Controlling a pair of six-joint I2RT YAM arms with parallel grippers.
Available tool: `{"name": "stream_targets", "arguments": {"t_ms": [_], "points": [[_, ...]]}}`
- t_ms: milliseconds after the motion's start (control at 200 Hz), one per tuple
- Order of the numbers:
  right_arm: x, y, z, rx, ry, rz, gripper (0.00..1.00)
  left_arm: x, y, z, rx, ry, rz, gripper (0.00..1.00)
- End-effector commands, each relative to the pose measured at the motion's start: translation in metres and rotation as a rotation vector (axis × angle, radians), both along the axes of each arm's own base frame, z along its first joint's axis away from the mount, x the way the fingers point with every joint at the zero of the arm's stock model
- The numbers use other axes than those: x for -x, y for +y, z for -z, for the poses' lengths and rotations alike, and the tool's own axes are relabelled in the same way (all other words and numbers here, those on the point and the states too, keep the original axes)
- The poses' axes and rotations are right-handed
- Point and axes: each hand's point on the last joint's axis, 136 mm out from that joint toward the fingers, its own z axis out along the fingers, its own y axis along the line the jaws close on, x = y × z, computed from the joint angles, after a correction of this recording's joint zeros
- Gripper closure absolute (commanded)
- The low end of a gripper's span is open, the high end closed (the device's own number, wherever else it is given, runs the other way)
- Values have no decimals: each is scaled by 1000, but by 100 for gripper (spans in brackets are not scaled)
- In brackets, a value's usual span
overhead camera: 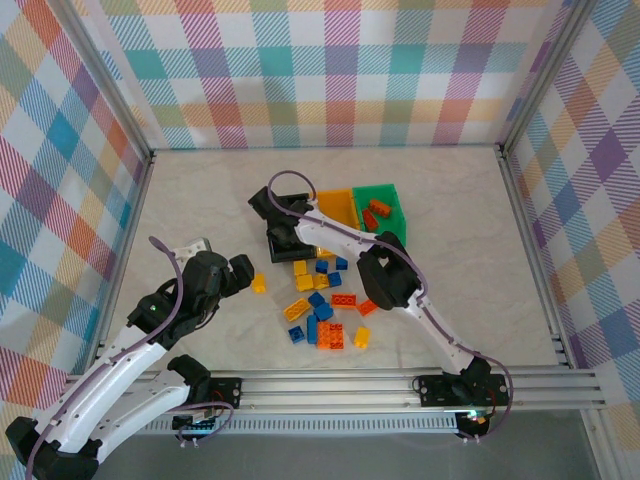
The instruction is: Sort the legos into containers by color
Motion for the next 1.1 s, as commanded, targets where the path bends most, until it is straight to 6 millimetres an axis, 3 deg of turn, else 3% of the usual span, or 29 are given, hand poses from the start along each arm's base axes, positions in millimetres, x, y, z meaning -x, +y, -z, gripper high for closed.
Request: {"name": "stream_targets", "arguments": {"t_ms": [0, 250, 430, 750, 955, 1095], "points": [[22, -10, 52, 36, 158, 19, 46, 0, 4, -3, -14, -13, 0, 0], [31, -18, 61, 76, 191, -2, 63, 0, 4, -4, -15, -16, 2, 0], [31, -20, 56, 108, 168, -56, 78, 0, 5, -4, -20, -17, -2, 0], [24, -18, -1, 149, 12, -232, 92, -1, 4, -6, -13, -21, 2, 0], [40, -30, -33, 178, -41, -339, 98, 0, 3, -4, -8, -20, 1, 0], [55, -40, -40, 201, -34, -399, 99, -1, 3, -2, -7, -21, 2, 0]]}}
